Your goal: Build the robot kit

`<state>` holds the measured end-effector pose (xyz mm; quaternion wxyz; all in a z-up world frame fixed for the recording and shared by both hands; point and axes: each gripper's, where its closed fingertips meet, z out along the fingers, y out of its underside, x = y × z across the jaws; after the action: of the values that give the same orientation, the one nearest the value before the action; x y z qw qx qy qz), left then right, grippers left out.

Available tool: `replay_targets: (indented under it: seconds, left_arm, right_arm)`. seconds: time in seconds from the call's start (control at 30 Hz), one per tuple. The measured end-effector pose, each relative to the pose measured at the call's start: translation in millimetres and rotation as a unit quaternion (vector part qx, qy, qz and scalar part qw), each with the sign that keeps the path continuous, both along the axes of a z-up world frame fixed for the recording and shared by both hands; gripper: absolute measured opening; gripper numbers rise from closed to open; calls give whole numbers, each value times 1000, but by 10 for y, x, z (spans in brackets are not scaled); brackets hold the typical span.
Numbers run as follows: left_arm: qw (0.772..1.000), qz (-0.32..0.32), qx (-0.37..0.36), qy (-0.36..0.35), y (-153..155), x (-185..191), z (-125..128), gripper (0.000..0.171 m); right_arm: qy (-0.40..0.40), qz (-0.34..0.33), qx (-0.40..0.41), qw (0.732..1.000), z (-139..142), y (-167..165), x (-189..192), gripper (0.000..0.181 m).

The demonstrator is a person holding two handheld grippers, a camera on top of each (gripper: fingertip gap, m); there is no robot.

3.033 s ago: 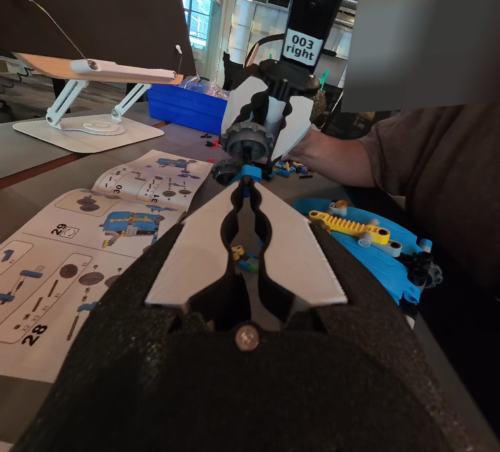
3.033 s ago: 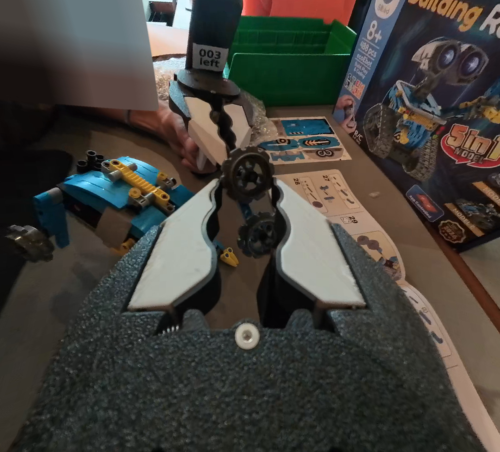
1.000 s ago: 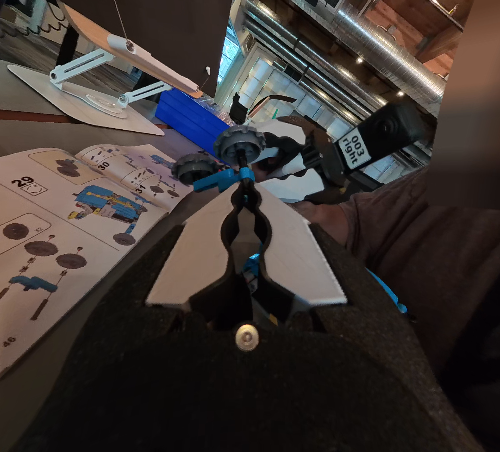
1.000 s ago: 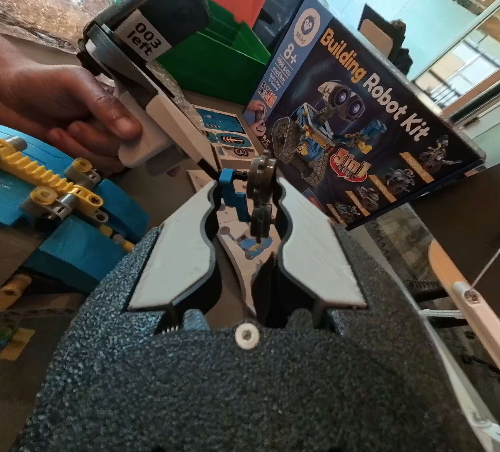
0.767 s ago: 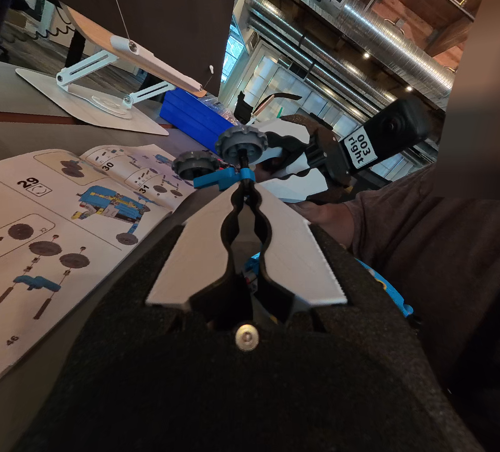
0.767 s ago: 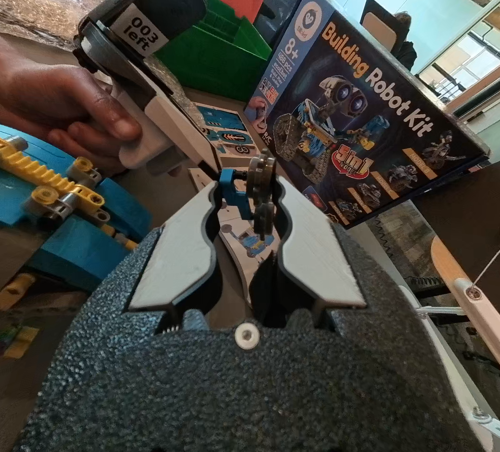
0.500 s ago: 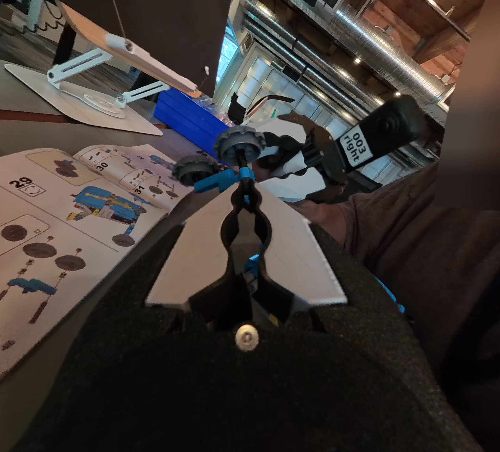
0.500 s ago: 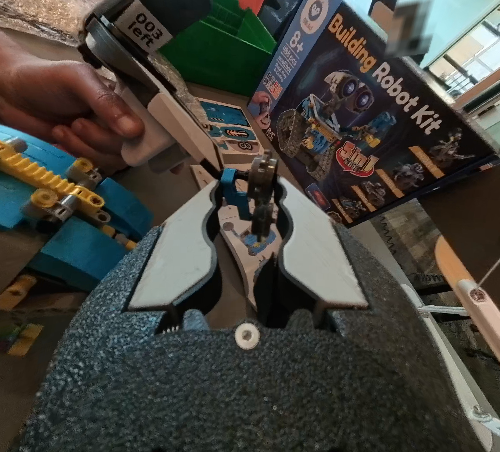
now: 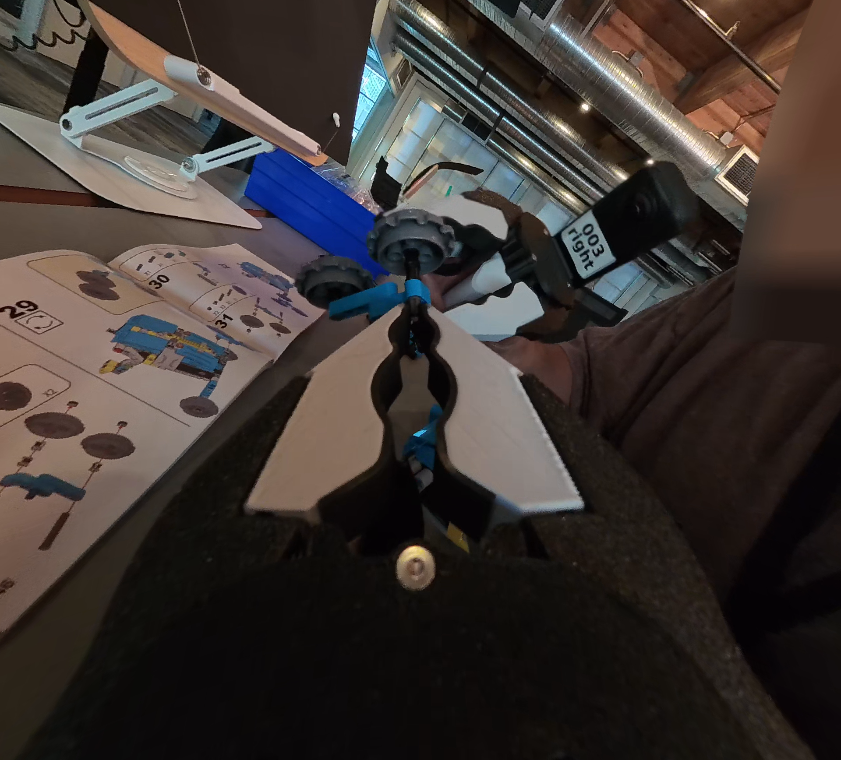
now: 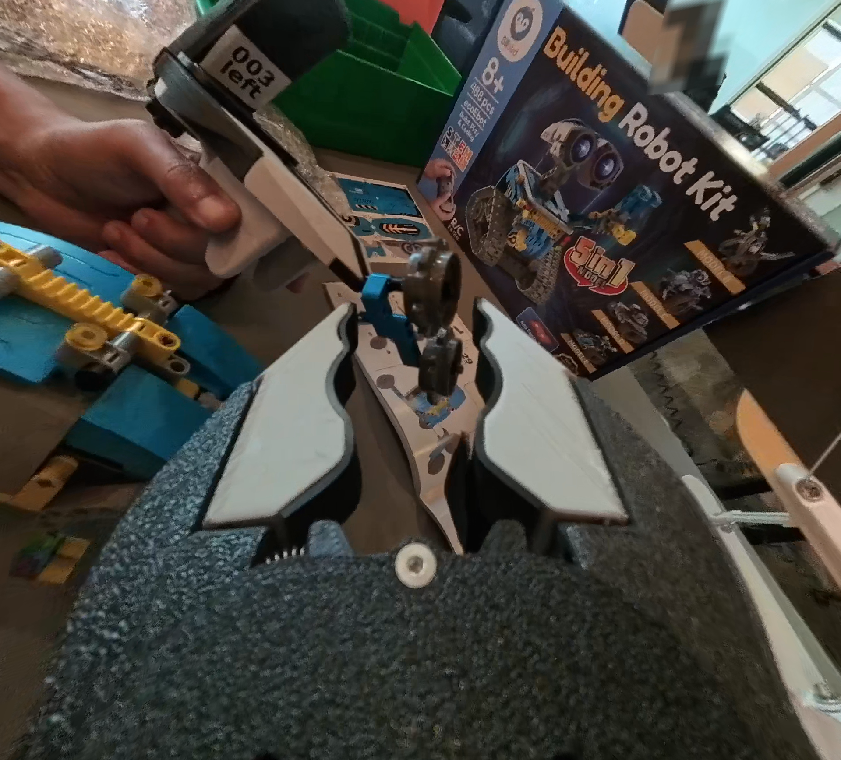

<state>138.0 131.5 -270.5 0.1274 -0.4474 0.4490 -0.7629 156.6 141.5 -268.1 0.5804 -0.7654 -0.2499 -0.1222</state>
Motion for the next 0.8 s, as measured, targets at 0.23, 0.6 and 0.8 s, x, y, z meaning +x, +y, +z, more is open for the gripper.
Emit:
replay_targets:
  seconds: [0.23, 0.6, 0.8]
  left_arm:
    - [1000, 0, 15, 10, -38, 16, -42, 1]
    - [999, 24, 22, 26, 7, 58, -90, 0]
    - [999, 26, 25, 28, 5, 53, -98, 0]
  right_arm:
    - [-65, -15, 8, 998, -51, 17, -26, 41]
    - [-78, -43, 7, 996, -116, 57, 29, 37]
    - [-85, -44, 4, 995, -124, 56, 14, 36]
